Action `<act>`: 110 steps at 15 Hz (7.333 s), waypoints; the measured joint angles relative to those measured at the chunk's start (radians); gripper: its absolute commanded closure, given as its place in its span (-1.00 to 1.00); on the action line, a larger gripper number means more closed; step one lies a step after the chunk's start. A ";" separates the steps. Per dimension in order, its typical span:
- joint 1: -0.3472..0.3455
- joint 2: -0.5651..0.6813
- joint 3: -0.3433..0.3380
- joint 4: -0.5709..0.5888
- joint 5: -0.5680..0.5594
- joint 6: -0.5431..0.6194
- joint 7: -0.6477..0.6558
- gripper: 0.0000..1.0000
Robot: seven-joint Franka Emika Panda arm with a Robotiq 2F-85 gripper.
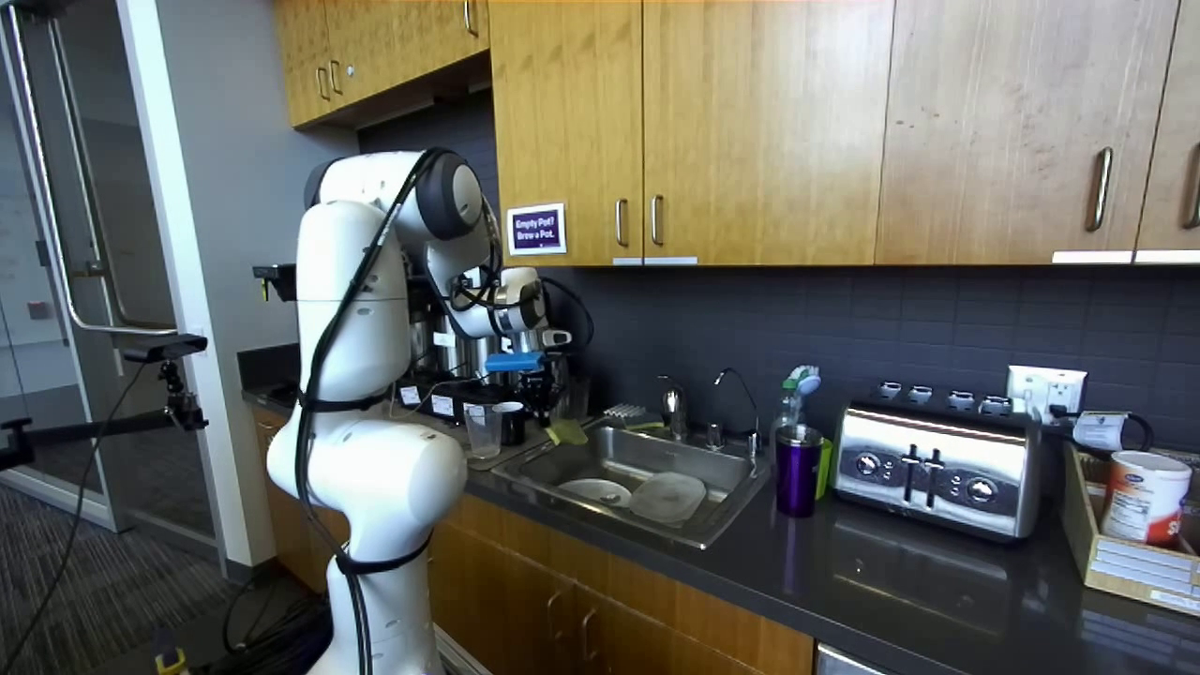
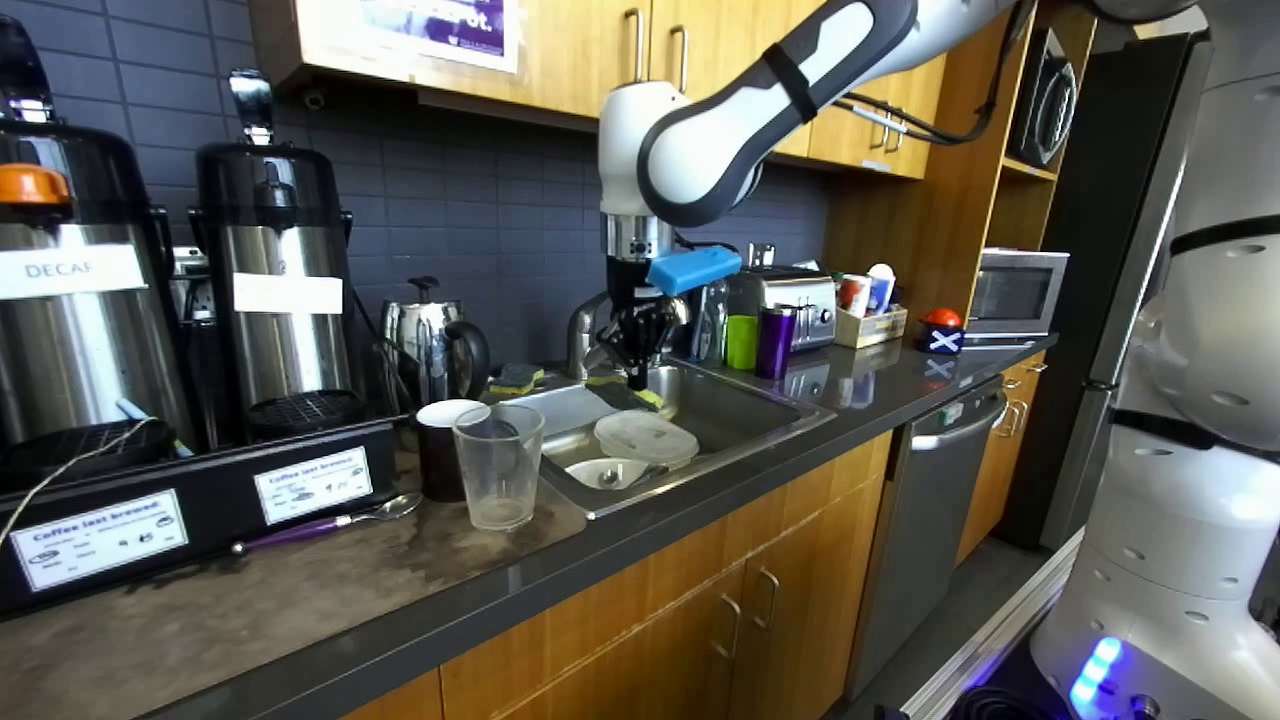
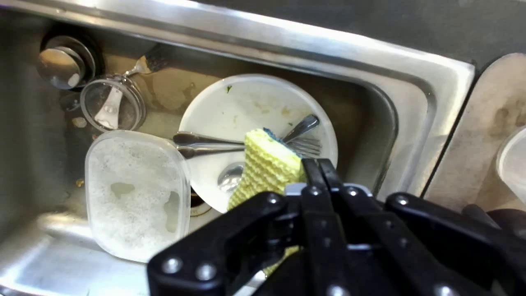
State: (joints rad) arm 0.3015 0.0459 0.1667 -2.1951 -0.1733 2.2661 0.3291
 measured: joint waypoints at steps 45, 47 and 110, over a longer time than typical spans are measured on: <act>-0.105 -0.042 0.026 -0.223 0.396 -0.170 -0.171 0.99; -0.115 -0.050 0.015 -0.236 0.395 -0.170 -0.175 0.99; -0.214 -0.058 -0.076 -0.323 -0.103 -0.014 -0.349 0.99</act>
State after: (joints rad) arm 0.0876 -0.0116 0.0907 -2.5185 -0.2763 2.2520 -0.0201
